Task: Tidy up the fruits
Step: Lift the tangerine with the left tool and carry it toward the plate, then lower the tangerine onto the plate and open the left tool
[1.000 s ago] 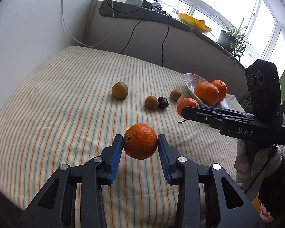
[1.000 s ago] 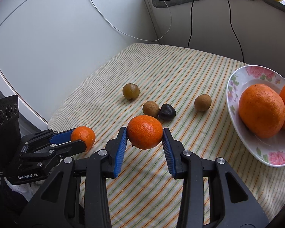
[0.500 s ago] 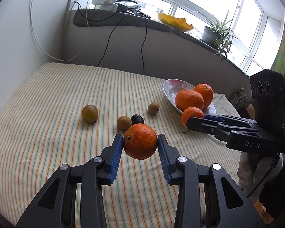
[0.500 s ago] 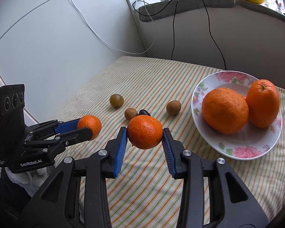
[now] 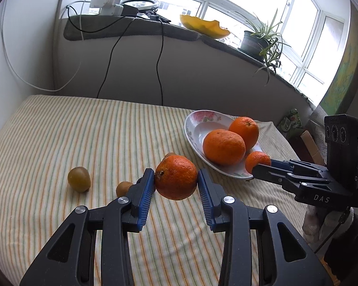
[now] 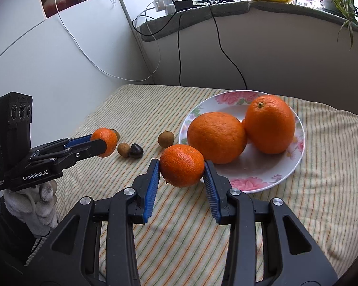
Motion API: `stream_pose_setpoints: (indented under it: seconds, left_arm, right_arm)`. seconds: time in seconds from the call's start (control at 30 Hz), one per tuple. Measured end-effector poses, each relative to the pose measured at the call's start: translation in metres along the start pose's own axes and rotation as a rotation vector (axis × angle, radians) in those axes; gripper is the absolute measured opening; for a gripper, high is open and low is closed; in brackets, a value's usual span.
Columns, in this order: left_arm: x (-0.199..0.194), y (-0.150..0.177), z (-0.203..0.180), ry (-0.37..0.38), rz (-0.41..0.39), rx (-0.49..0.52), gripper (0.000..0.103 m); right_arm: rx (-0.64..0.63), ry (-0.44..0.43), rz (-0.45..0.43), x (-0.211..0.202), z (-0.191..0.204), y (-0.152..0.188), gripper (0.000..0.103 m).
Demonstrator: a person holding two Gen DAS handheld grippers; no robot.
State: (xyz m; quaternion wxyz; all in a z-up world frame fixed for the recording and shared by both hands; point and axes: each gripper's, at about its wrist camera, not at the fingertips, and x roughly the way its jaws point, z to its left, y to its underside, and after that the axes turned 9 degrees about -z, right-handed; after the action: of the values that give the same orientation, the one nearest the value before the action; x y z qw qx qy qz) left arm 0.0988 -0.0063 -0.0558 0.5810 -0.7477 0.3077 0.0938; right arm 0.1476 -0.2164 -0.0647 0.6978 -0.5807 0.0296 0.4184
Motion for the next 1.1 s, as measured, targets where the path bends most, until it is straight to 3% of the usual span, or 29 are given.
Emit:
stream_pose_setpoints:
  seconds: [0.43, 1.1]
  left_arm:
    - [0.049, -0.023, -0.011, 0.055, 0.029, 0.031, 0.036]
    - [0.095, -0.039, -0.012, 0.083, 0.074, 0.023, 0.036]
  right_arm:
    - [-0.015, 0.095, -0.005, 0.001, -0.025, -0.003, 0.039]
    - [-0.034, 0.14, 0.02, 0.015, -0.036, 0.0, 0.039]
